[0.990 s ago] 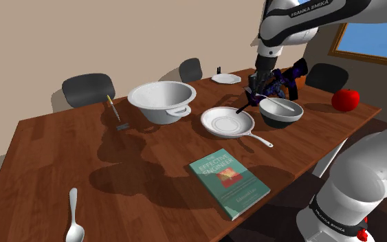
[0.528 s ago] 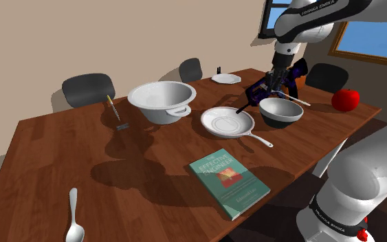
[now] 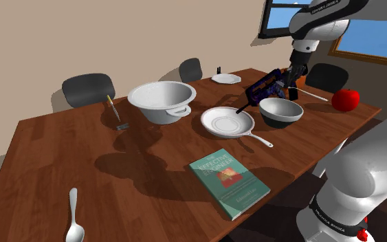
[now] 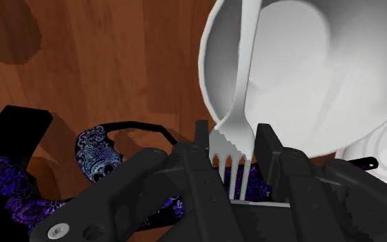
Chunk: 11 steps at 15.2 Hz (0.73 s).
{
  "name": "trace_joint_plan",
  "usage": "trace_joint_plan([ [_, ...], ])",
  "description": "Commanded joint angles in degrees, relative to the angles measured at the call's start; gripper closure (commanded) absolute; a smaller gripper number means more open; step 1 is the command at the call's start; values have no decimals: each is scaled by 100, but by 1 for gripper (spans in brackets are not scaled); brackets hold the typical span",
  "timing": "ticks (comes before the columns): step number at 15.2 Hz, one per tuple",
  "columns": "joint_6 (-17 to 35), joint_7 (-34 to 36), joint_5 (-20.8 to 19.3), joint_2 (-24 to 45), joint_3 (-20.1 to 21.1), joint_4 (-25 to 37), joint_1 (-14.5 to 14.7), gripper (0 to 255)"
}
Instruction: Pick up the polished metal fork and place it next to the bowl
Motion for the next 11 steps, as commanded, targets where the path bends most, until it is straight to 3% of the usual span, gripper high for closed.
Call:
trace_joint_plan([
  [1,-16,-353,72,239,-222,240,-76,255],
  [11,-331,-2126,940,1805,-1132,1827,-606,255],
])
